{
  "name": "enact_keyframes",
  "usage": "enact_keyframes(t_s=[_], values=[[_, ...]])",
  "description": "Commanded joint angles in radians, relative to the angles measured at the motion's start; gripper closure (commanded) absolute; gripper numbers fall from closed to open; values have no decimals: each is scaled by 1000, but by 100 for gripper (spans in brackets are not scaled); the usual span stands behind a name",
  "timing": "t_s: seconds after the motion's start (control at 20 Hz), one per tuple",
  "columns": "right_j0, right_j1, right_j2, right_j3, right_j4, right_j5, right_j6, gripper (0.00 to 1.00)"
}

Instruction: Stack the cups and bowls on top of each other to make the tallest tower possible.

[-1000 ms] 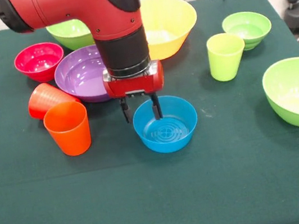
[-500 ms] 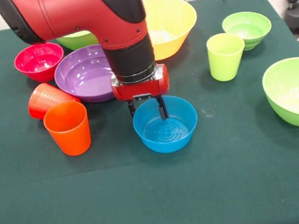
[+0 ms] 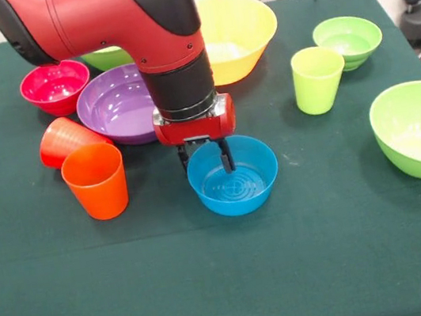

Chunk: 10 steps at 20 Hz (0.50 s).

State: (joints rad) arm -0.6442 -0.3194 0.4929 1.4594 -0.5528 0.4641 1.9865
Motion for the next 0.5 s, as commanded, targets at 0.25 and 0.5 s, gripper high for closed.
enact_keyframes(t_s=[0.25,0.5], values=[[-14,138,-1,-121,-138,-10,-213,0],[4,129,-24,-124,-149,-32,-178,0]])
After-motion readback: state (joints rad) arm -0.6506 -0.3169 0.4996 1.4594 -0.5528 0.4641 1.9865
